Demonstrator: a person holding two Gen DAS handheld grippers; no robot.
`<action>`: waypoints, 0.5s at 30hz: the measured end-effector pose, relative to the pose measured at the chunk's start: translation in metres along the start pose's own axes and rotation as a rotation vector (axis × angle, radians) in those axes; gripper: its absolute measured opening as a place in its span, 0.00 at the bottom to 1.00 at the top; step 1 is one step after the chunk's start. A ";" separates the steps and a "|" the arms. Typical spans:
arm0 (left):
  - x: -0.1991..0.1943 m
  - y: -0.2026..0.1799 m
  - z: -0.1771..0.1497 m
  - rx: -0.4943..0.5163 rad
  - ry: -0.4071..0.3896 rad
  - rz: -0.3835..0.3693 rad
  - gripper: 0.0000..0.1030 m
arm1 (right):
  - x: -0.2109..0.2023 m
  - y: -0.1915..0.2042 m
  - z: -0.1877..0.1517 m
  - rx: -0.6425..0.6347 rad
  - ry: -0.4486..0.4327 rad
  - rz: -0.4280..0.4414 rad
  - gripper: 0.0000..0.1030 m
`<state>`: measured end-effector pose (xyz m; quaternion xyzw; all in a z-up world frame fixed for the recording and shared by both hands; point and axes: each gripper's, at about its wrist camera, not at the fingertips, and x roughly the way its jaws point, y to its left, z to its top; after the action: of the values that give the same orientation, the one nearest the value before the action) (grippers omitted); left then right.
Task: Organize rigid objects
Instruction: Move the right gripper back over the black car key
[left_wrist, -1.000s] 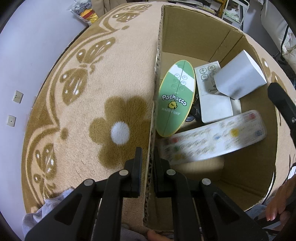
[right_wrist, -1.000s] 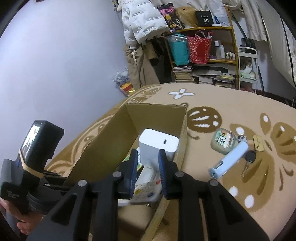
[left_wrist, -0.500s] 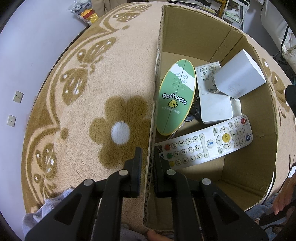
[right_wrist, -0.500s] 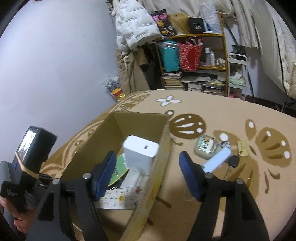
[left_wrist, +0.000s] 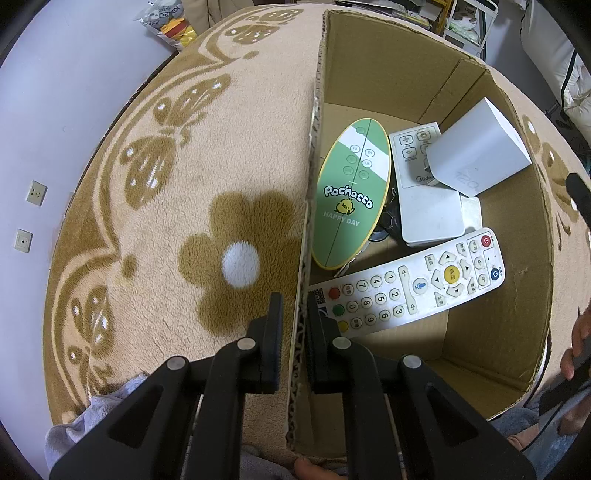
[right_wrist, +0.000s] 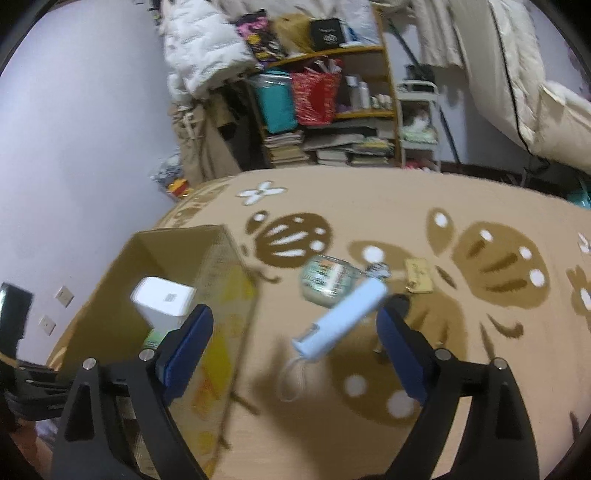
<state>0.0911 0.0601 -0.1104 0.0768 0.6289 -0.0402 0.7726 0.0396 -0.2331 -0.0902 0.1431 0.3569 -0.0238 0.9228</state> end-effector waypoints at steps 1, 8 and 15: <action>0.000 0.000 0.000 0.000 0.001 0.000 0.09 | 0.003 -0.004 -0.001 0.002 0.006 -0.008 0.92; 0.000 0.000 0.000 0.001 0.001 0.001 0.09 | 0.023 -0.025 -0.002 0.021 0.030 -0.060 0.92; 0.000 0.000 0.000 0.005 0.000 0.005 0.10 | 0.042 -0.035 -0.010 0.040 0.059 -0.085 0.92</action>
<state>0.0905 0.0597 -0.1103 0.0806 0.6285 -0.0398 0.7726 0.0588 -0.2616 -0.1340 0.1467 0.3893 -0.0656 0.9070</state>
